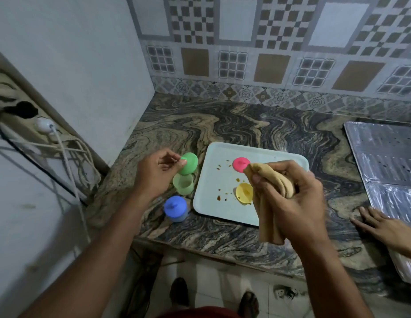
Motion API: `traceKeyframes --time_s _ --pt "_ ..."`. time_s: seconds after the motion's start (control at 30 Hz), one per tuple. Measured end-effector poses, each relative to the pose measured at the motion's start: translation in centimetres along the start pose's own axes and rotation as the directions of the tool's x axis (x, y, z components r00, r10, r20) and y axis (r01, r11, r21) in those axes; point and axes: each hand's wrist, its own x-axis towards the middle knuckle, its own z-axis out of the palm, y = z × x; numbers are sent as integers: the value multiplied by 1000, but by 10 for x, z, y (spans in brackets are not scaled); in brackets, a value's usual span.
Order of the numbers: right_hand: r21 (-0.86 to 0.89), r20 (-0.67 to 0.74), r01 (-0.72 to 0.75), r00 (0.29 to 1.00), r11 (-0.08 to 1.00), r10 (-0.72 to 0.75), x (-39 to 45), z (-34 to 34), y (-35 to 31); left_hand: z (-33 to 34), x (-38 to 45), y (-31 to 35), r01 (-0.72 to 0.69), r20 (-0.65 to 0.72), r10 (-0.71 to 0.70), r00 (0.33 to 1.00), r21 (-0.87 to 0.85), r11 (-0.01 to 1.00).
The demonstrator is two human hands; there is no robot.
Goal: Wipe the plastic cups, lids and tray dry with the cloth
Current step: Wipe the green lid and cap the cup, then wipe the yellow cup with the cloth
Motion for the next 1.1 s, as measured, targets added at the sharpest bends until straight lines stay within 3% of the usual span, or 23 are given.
traceKeyframes --time_s 0.1,0.3,0.93,1.1 --pt "15 -23 -33 999 999 33 3 3 17 4 17 -36 16 18 -21 1000 230 973" --pt "130 18 -137 991 982 136 0 16 21 17 22 -62 -41 70 15 997 389 920" --pt "98 -5 -108 994 989 109 5 4 38 22 8 -67 -86 121 37 992 428 900" --pt "45 -66 -75 995 996 77 9 -12 38 23 8 -68 -85 121 34 992 451 888"
